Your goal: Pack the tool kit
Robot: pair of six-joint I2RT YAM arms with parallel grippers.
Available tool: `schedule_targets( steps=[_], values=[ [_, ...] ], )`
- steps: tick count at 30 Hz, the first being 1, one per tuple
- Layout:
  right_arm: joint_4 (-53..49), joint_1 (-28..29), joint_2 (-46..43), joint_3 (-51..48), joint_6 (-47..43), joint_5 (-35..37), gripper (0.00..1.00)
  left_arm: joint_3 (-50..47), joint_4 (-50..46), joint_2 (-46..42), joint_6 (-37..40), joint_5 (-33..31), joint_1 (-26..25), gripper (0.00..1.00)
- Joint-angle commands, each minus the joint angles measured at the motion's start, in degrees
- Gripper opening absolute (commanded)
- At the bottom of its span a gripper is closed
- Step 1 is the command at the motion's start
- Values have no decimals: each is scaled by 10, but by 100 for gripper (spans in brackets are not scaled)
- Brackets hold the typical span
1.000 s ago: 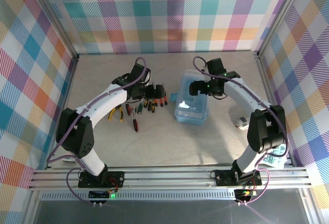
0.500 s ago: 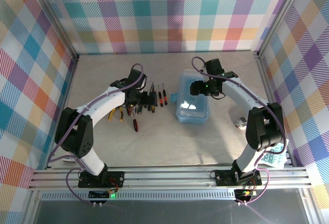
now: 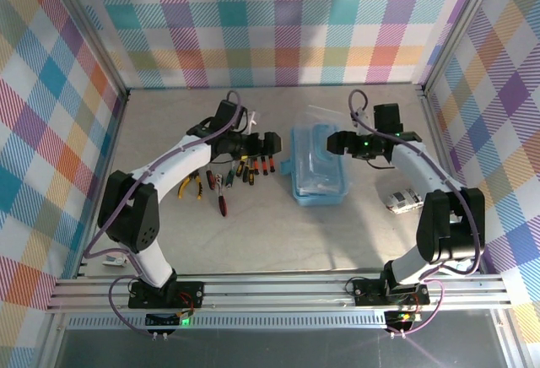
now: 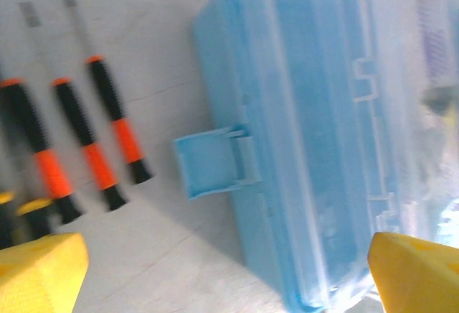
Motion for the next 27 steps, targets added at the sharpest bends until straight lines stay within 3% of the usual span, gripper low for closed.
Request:
schedule_targets(
  steps=[1,11,27],
  values=[
    [91,-22,-23,-6,13,-126,66,28,96,23,-42,78,-26,100],
    [114,-34,-20,-20,26,-172,66,38,260,79,-131,140,-53,100],
    [108,-35,4,-29,42,-170,65,79,344,116,-182,163,-64,100]
  ],
)
